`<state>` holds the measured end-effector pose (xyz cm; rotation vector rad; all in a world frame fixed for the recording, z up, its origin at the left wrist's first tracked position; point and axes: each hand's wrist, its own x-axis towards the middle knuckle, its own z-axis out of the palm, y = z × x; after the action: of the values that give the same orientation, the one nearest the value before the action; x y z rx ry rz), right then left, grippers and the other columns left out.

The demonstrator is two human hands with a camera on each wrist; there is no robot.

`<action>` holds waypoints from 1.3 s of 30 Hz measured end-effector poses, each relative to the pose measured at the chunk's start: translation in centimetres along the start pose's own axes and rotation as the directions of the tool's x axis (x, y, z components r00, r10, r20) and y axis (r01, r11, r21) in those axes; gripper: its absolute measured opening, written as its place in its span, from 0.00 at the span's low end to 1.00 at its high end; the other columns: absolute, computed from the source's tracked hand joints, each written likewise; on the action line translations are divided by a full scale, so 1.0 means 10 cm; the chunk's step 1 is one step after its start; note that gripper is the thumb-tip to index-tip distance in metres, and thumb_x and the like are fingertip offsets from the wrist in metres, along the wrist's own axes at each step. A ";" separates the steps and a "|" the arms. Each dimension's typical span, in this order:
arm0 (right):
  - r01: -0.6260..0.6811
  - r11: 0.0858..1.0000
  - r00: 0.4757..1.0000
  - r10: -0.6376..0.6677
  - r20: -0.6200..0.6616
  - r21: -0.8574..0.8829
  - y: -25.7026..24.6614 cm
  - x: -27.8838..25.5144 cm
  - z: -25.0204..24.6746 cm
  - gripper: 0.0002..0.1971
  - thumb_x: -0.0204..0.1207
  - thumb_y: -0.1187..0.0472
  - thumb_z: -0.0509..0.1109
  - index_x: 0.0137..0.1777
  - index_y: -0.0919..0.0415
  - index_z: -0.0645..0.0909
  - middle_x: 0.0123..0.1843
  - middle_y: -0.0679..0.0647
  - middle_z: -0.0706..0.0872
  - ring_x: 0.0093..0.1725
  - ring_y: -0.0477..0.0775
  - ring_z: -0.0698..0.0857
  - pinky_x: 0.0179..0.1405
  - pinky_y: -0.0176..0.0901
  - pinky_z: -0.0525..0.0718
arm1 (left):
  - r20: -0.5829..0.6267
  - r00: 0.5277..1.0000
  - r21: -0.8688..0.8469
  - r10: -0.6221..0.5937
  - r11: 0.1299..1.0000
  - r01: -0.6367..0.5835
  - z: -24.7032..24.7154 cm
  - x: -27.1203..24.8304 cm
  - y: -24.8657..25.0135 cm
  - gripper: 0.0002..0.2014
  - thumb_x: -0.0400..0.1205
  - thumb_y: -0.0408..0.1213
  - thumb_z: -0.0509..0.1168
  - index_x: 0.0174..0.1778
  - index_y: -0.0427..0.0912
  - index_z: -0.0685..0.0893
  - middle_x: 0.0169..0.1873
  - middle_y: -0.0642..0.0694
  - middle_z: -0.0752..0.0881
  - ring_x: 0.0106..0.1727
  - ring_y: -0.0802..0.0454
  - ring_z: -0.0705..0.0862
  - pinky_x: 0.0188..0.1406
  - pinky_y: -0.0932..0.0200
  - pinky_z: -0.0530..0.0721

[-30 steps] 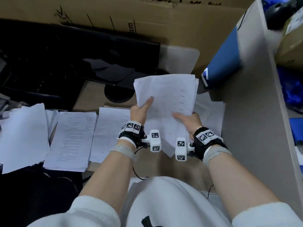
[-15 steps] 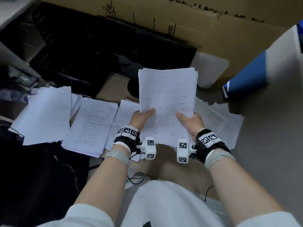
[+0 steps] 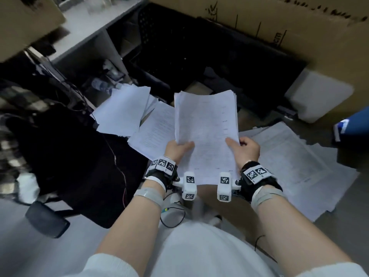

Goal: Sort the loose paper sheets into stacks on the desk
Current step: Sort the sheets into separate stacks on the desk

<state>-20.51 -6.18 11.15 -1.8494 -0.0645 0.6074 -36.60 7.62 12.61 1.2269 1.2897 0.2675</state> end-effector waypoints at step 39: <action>-0.040 0.999 0.985 0.040 0.167 -0.003 -0.09 -0.30 2.13 0.14 0.77 0.57 0.74 0.62 0.51 0.88 0.55 0.41 0.89 0.57 0.45 0.87 0.61 0.39 0.83 | -0.079 0.993 0.187 -0.086 0.977 0.099 -1.85 1.36 0.11 0.25 0.83 0.51 0.67 0.65 0.31 0.83 0.46 0.39 0.87 0.42 0.43 0.86 0.37 0.59 0.80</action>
<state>-32.11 11.66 8.10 -1.8003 -0.1388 0.7891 -46.67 28.05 9.45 1.3239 1.4556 0.1229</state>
